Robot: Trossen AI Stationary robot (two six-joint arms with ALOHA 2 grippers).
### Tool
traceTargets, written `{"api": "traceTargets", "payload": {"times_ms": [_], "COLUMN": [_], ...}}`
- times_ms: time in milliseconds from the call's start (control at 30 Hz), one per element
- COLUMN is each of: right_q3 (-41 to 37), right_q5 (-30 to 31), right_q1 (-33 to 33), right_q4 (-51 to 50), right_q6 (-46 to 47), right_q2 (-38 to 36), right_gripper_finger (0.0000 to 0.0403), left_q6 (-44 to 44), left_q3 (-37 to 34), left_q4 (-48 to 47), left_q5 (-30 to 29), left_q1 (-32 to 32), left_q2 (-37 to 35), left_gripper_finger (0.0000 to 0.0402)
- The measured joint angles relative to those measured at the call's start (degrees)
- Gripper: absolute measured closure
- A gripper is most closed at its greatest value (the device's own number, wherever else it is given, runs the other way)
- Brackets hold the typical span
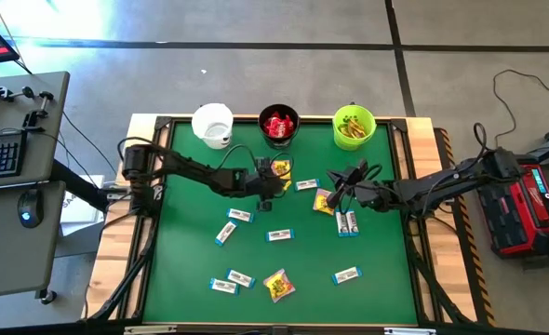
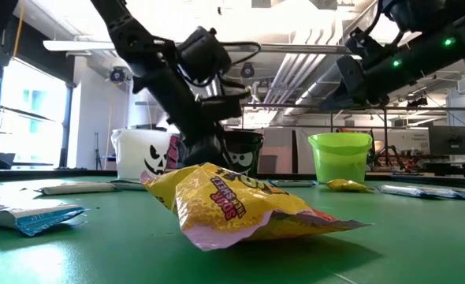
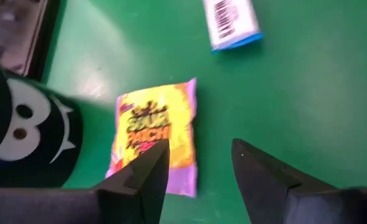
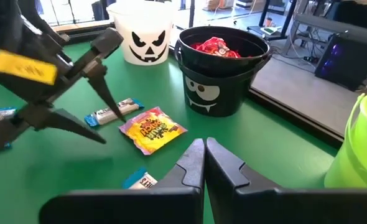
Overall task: Sort candy by brand, put in halloween buckets
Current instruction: Put the yellow candy into the green bucket
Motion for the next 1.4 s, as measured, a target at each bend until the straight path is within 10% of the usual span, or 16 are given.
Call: {"api": "traceTargets", "payload": {"times_ms": [833,1200,1400], "right_q3": [0.0,0.0,0.1], "right_q5": [0.1,-2.2,-11.3], "right_q1": [0.0,0.1,-0.4], "right_q4": [-0.6,-1.1,-7.4], "right_q6": [1.3,1.4,2.9], "right_q2": [0.2,0.2,0.2], "right_gripper_finger": [0.0403,0.0403,0.0395], "left_q6": [-1.0,1.1,0.8], "left_q3": [0.0,0.0,0.0], "left_q4": [0.4,0.4,-0.4], "left_q5": [1.7,3.9,4.7], "left_q1": [4.5,5.8,4.4], "left_q2": [2.2,2.2,1.5], "left_gripper_finger": [0.0241,0.0391,0.0399]}}
